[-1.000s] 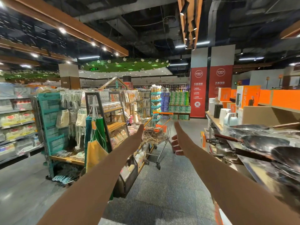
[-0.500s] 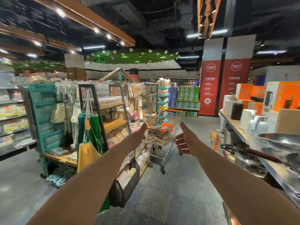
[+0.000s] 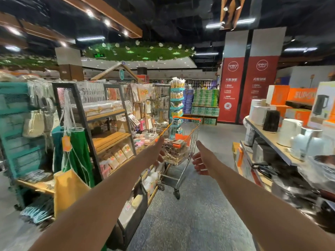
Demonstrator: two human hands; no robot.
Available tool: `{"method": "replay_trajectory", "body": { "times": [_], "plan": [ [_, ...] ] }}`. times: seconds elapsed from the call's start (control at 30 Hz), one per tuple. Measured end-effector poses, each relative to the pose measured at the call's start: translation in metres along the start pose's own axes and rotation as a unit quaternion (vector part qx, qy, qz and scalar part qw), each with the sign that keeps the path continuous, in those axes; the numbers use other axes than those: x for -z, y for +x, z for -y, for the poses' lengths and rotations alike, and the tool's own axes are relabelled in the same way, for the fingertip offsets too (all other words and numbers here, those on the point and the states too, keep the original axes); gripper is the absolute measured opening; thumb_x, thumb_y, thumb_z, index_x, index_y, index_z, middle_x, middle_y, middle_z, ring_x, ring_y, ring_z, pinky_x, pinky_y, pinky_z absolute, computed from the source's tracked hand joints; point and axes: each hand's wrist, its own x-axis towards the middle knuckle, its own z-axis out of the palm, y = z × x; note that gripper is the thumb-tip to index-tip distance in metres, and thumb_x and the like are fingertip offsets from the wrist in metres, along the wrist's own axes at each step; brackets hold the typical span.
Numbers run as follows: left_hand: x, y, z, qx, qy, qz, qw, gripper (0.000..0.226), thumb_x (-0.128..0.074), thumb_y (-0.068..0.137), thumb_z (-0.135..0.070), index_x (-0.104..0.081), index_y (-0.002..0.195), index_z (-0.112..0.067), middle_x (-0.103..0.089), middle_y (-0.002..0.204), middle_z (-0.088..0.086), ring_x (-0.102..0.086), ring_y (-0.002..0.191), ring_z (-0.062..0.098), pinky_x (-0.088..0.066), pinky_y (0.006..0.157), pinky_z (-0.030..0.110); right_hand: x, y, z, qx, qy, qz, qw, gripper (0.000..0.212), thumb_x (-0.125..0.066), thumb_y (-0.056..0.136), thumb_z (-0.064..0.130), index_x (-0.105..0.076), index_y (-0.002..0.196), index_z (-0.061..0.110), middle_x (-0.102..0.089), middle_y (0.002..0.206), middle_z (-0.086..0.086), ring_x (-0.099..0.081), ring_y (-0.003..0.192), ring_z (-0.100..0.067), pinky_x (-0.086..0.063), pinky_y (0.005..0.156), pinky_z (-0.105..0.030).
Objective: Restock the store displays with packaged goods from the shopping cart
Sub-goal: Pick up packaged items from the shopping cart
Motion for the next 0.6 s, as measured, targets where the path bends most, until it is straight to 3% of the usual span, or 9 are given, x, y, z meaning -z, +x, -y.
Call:
{"method": "replay_trajectory", "body": {
  "times": [0.27,0.43,0.6],
  "plan": [
    [0.016,0.187,0.007,0.005,0.04,-0.001,0.999,0.076,-0.012,0.096,-0.068,-0.062,0.097,-0.012,-0.064,0.094,0.007,-0.056,0.075,0.017,-0.036,0.059,0.026,-0.005,0.159,0.031,-0.008,0.005,-0.035,0.999,0.067,-0.034,0.095,0.069,-0.061,0.087,0.008,-0.06,0.087,-0.011,-0.054,0.081,-0.024,-0.044,0.072,-0.033],
    [-0.009,0.295,0.005,-0.01,0.061,0.04,0.997,0.075,-0.012,0.097,-0.068,-0.063,0.1,-0.013,-0.066,0.092,0.004,-0.06,0.08,0.017,-0.039,0.071,0.03,0.008,0.259,0.038,-0.021,-0.005,-0.047,0.999,0.063,-0.037,0.095,0.067,-0.061,0.093,0.009,-0.065,0.099,-0.013,-0.06,0.089,-0.027,-0.047,0.079,-0.036],
    [-0.041,0.402,0.007,-0.001,0.075,0.058,0.996,0.078,-0.011,0.095,-0.072,-0.064,0.094,-0.015,-0.067,0.094,0.006,-0.061,0.082,0.019,-0.04,0.077,0.033,0.025,0.368,0.03,-0.045,-0.022,-0.05,0.997,0.066,-0.037,0.095,0.067,-0.063,0.096,0.007,-0.067,0.105,-0.016,-0.061,0.088,-0.026,-0.049,0.072,-0.033]
  ]
}}
